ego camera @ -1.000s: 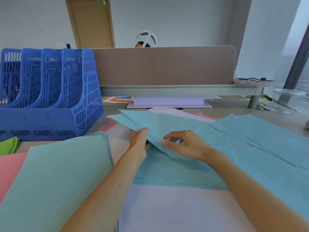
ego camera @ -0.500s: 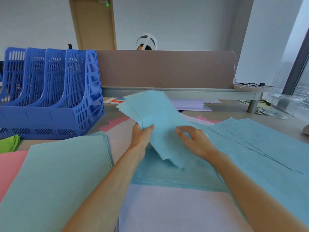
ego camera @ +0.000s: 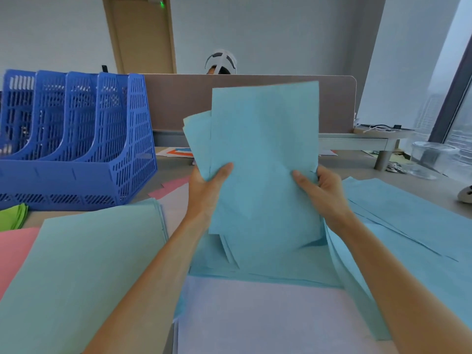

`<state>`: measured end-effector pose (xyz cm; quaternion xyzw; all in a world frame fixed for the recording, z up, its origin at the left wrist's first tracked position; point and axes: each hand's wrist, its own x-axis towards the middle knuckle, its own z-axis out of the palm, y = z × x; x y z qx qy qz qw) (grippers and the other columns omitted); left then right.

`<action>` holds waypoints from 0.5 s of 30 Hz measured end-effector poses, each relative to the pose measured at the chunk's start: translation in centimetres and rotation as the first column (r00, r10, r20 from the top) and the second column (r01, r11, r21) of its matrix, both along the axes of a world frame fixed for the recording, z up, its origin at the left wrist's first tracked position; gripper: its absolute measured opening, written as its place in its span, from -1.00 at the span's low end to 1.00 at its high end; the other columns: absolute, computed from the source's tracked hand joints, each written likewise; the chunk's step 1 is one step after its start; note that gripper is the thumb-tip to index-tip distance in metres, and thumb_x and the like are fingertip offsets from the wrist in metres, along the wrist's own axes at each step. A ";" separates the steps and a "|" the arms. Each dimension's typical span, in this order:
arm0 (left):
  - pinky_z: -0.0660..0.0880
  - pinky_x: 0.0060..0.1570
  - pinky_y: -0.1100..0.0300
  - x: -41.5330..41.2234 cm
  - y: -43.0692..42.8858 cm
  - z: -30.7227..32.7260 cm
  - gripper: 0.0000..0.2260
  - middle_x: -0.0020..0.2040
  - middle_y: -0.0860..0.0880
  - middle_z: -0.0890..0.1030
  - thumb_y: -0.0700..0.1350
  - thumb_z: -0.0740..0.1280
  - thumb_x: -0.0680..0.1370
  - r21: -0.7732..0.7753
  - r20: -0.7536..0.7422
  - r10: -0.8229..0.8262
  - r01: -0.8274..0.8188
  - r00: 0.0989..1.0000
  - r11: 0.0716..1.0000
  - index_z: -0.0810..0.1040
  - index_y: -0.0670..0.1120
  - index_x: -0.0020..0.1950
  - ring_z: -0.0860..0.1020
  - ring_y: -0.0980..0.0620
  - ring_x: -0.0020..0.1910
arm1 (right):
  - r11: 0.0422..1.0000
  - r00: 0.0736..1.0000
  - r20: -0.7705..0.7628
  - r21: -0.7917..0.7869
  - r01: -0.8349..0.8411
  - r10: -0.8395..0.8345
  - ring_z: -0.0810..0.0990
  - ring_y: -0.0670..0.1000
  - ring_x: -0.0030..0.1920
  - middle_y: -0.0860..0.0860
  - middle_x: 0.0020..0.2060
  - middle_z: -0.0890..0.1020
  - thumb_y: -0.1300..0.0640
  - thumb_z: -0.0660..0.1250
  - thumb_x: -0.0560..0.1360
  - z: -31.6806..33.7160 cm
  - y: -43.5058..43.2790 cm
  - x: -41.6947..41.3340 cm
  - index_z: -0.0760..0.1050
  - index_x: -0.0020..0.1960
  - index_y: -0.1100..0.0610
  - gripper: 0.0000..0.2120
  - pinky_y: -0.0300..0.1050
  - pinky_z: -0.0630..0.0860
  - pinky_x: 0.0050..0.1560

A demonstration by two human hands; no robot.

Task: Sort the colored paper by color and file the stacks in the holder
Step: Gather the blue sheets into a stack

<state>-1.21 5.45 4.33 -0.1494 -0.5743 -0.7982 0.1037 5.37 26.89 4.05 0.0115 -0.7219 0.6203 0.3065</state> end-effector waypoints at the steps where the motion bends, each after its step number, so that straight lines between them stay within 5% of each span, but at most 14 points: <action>1: 0.58 0.00 0.21 -0.1 0.0 0.0 -0.62 0.06 0.08 0.65 -0.11 0.46 0.48 0.023 -0.012 0.019 -0.019 1.000 1.000 0.42 0.01 0.23 0.63 0.13 0.03 | 1.000 0.998 -0.056 0.001 0.020 -0.020 0.68 -0.06 -0.09 -0.07 -0.08 0.72 0.19 0.36 0.54 0.2 -0.1 0.0 0.61 0.03 0.05 -0.90 -0.15 0.62 -0.07; 4: 0.43 0.18 0.20 -0.4 0.0 -0.2 -0.55 0.06 0.11 0.61 0.00 0.42 0.50 0.011 -0.015 0.050 -0.050 0.999 0.999 0.31 0.03 0.31 0.53 0.16 0.13 | 0.989 0.977 -0.171 -0.091 0.114 -0.128 0.65 -0.10 -0.04 -0.11 -0.06 0.70 0.22 0.33 0.56 0.6 -0.1 0.1 0.58 0.06 0.04 -0.86 -0.18 0.58 0.03; 6: 0.39 0.12 0.27 -0.5 0.3 -0.5 -0.61 0.00 0.21 0.55 0.07 0.34 0.55 -0.078 0.004 0.036 -0.036 0.999 0.996 0.35 0.02 0.32 0.49 0.25 0.09 | 0.973 0.970 -0.181 -0.190 0.129 -0.164 0.64 -0.07 0.00 -0.06 -0.02 0.69 0.24 0.32 0.56 0.9 0.2 0.2 0.56 0.10 0.07 -0.84 -0.16 0.57 0.07; 9: 0.45 0.15 0.11 -1.4 0.1 -1.5 -0.66 0.18 0.10 0.53 0.21 0.11 0.61 -0.308 0.110 0.111 -0.072 0.988 0.949 0.37 0.07 0.28 0.49 0.08 0.15 | 0.925 0.976 -0.101 -0.350 0.146 -0.192 0.62 -0.04 -0.01 -0.05 -0.03 0.67 0.27 0.31 0.55 1.1 1.1 0.2 0.56 0.09 0.08 -0.83 -0.11 0.54 0.09; 12: 0.37 0.21 0.06 -2.5 -0.8 -2.4 -0.61 0.39 -0.06 0.41 0.04 0.11 0.61 -0.655 0.201 0.208 -0.027 0.957 0.755 0.26 -0.04 0.42 0.42 -0.10 0.29 | 0.883 0.979 0.074 -0.424 0.203 -0.190 0.60 -0.01 -0.08 -0.07 -0.13 0.65 0.30 0.31 0.52 1.0 2.5 0.0 0.57 -0.06 0.07 -0.85 -0.09 0.51 0.02; 15: 0.34 0.06 0.13 -2.9 -1.1 -2.8 -0.53 0.38 -0.11 0.37 -0.06 0.17 0.60 -0.780 0.258 0.195 0.084 0.946 0.620 0.16 -0.13 0.47 0.39 -0.08 0.15 | 0.853 0.941 0.277 -0.426 0.301 -0.194 0.54 0.00 -0.23 -0.01 -0.23 0.57 0.32 0.31 0.51 0.3 3.7 -0.5 0.49 -0.18 0.09 -0.82 -0.15 0.47 -0.18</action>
